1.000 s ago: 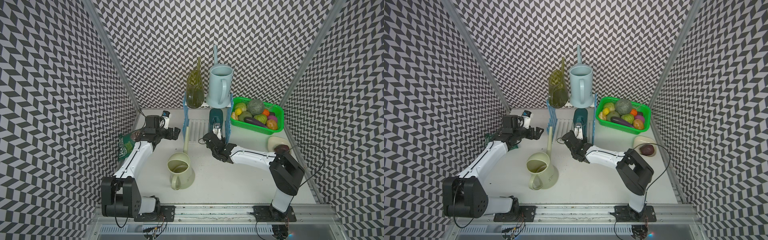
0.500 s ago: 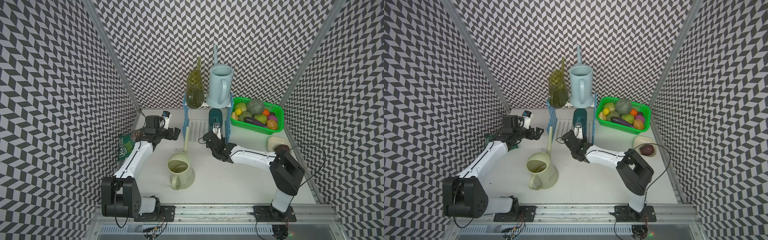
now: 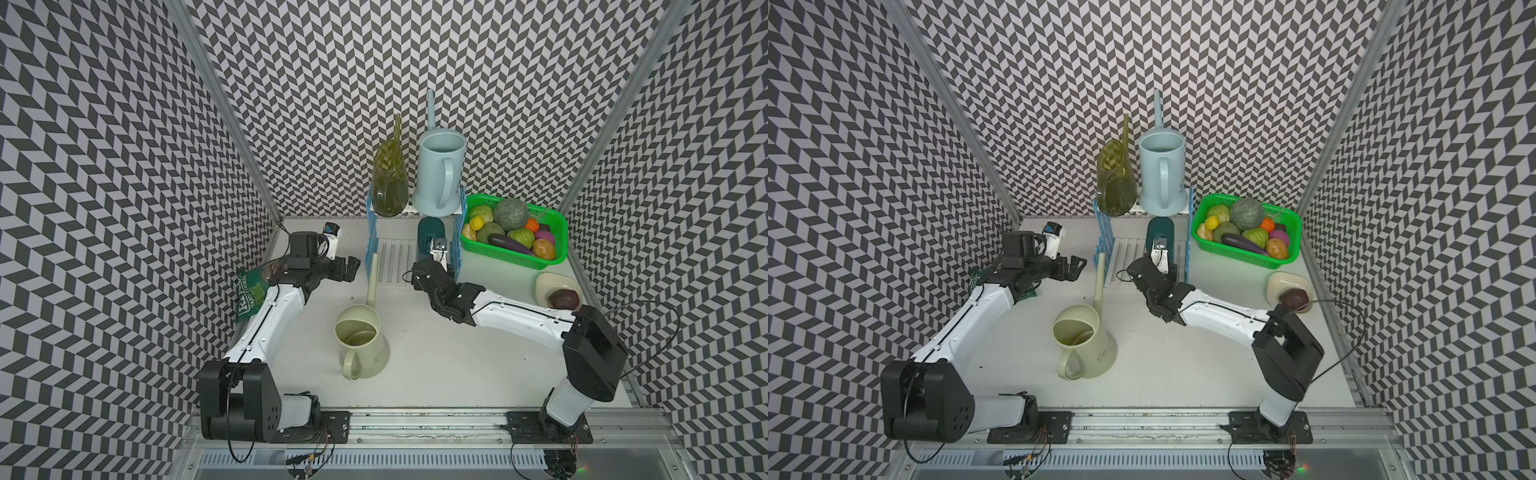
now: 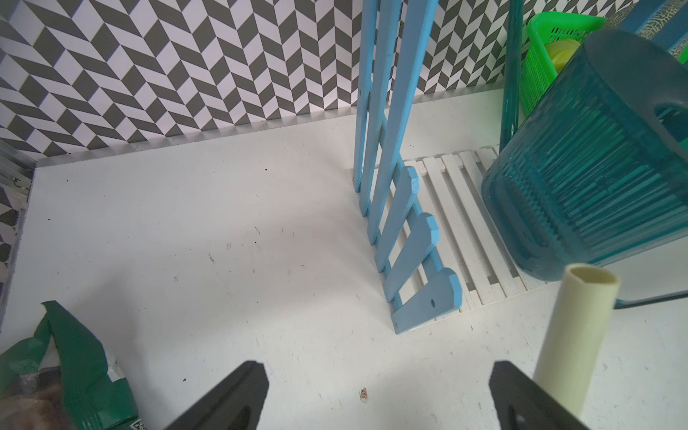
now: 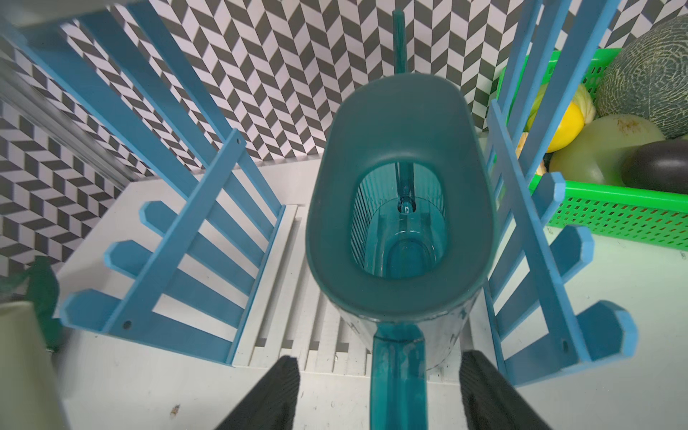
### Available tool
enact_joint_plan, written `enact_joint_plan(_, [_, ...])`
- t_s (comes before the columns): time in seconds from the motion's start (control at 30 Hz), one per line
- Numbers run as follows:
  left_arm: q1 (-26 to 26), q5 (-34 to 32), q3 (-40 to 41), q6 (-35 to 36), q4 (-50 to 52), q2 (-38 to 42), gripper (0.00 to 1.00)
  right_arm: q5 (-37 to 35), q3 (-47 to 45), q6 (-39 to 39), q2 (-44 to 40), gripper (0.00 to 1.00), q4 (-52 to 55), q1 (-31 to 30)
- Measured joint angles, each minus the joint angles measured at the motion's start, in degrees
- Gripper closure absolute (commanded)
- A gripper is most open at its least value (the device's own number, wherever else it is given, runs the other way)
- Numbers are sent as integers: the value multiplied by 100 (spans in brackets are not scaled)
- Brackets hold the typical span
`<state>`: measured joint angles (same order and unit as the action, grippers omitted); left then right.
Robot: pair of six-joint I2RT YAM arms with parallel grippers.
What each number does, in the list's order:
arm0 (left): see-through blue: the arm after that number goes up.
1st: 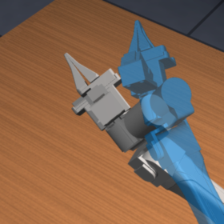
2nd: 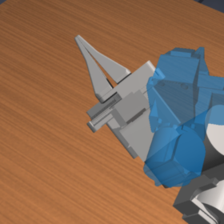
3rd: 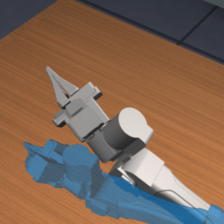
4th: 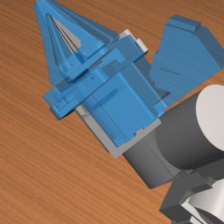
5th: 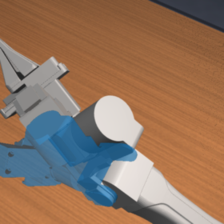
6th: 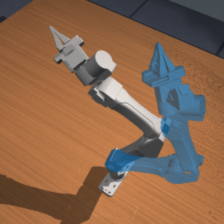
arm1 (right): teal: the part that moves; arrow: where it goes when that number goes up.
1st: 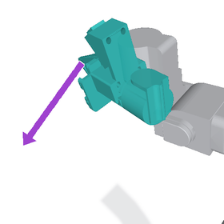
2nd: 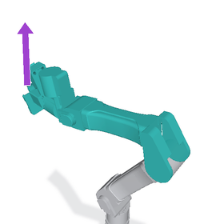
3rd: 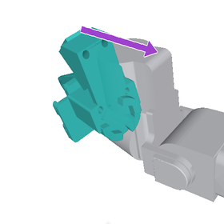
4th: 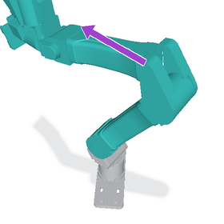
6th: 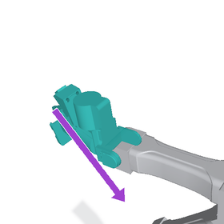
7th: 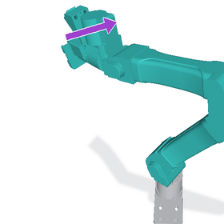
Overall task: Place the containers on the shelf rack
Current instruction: 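Place the container on the shelf.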
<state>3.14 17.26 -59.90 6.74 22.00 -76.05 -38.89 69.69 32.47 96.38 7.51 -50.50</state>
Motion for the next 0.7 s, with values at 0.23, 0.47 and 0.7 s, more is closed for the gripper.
enact_joint_plan(0.23, [-28,20,-181,140,498,321,0,103,-190,7,-546,14,-2,0])
enact_joint_plan(0.47, [-55,317,-898,568,1550,553,0,149,-509,-22,-1185,3,2,-7])
enact_joint_plan(0.7, [-55,570,-1462,1665,3086,846,0,146,-708,-98,-1589,0,59,-7])
